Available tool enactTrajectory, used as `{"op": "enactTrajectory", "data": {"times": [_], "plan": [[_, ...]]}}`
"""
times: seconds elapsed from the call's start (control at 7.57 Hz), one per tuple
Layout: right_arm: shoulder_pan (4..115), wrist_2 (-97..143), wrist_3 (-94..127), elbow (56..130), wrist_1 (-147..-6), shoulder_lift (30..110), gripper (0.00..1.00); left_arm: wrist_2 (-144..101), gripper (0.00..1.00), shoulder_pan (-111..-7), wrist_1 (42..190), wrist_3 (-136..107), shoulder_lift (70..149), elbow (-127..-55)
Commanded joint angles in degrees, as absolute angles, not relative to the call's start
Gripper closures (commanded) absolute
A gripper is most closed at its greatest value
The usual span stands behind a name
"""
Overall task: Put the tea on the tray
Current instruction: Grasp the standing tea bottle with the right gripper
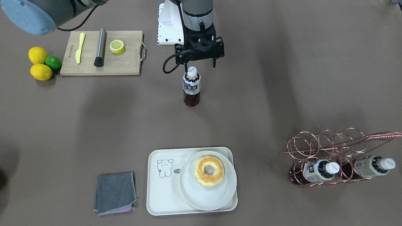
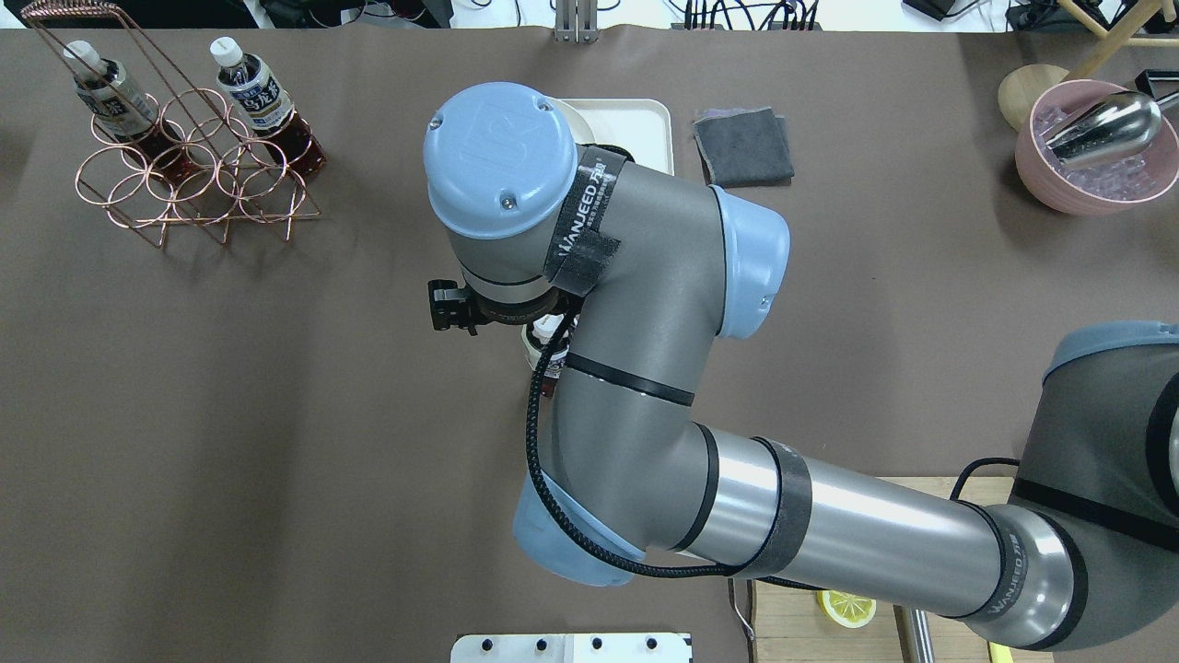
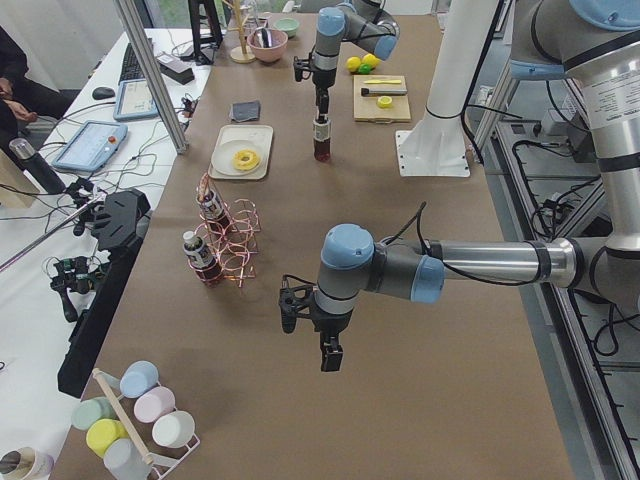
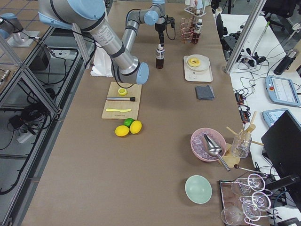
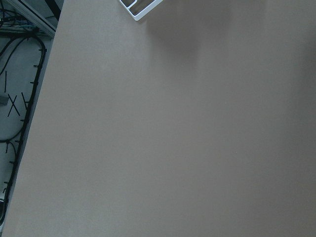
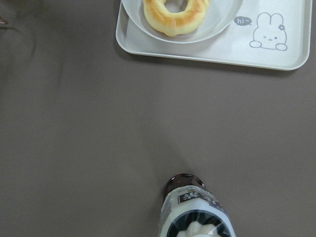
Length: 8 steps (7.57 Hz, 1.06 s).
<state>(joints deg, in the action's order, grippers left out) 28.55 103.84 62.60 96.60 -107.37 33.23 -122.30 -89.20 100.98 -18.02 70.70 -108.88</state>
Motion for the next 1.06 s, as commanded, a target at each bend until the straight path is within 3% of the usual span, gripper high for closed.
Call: {"op": "enactTrajectory", "data": {"times": [0.0, 0.26, 0.79, 0.93], "plan": [[28.92, 103.97, 62.67, 96.59, -107.23, 34.45, 0.02, -122.34, 0.02, -89.56, 100.99, -18.02, 70.58, -109.33], [28.74, 103.89, 62.75, 96.85, -107.40, 34.63, 0.05, -122.34, 0.02, -89.56, 100.99, -18.10, 70.75, -109.51], [28.30, 103.89, 67.59, 97.56, -107.23, 35.06, 0.60, -122.34, 0.02, -89.91, 100.90, -18.02, 70.84, -110.04], [28.21, 103.89, 67.59, 97.91, -107.23, 35.33, 0.79, -122.34, 0.02, -90.00, 100.90, -18.10, 70.84, -110.21]]}}
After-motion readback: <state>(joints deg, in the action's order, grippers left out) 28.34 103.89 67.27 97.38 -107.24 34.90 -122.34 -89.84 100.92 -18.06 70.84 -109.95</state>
